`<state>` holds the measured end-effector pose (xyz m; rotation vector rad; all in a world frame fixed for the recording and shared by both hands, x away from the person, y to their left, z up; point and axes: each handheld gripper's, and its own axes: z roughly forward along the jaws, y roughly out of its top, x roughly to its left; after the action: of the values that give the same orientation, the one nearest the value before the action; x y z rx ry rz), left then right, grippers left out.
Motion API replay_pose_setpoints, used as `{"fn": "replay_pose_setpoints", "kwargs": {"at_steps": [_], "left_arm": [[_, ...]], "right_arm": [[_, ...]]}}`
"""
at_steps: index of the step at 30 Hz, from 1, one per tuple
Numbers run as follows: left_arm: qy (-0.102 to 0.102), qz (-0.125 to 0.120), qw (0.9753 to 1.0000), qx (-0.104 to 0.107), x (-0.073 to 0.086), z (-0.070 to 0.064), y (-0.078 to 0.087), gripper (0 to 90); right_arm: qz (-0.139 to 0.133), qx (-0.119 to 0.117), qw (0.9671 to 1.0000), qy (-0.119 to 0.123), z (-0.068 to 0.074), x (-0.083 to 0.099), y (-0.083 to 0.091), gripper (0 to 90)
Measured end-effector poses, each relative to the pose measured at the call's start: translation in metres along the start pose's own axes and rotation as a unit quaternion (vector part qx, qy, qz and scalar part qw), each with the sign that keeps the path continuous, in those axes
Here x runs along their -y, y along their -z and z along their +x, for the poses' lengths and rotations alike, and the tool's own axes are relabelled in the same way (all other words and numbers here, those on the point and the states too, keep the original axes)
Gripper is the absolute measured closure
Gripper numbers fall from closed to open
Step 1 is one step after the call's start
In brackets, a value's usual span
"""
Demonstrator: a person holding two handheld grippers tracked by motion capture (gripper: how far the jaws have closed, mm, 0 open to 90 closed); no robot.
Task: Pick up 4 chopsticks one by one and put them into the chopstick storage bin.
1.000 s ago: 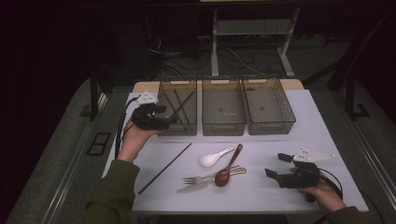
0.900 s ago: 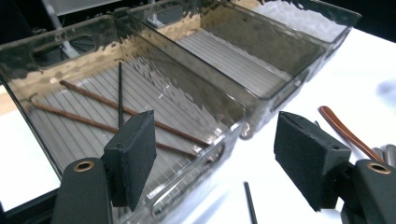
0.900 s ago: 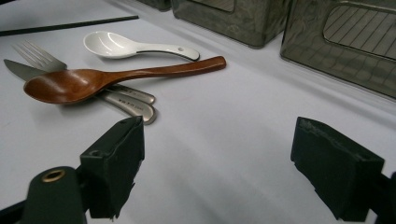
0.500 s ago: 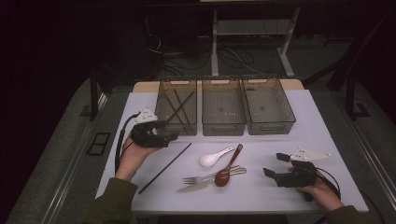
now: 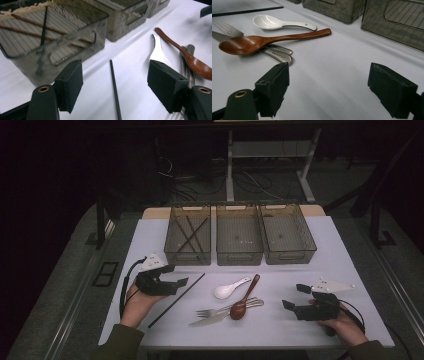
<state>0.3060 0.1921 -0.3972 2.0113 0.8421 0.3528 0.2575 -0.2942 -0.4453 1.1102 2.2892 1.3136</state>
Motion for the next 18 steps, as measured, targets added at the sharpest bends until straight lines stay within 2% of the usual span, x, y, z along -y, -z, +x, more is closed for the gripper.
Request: {"fn": "replay_pose_setpoints", "kwargs": {"at_steps": [12, 18], "left_arm": [[0.013, 0.017, 0.9997, -0.009, 0.03, -0.011, 0.014, 32.7], [0.018, 0.029, 0.9994, -0.01, 0.043, -0.011, 0.016, 43.8]], "right_arm": [[-0.003, 0.0, 1.0, -0.001, 0.0, 0.0, 0.0, 17.1], [-0.003, 0.001, 1.0, -0.001, 0.0, 0.0, 0.001, 17.0]]}}
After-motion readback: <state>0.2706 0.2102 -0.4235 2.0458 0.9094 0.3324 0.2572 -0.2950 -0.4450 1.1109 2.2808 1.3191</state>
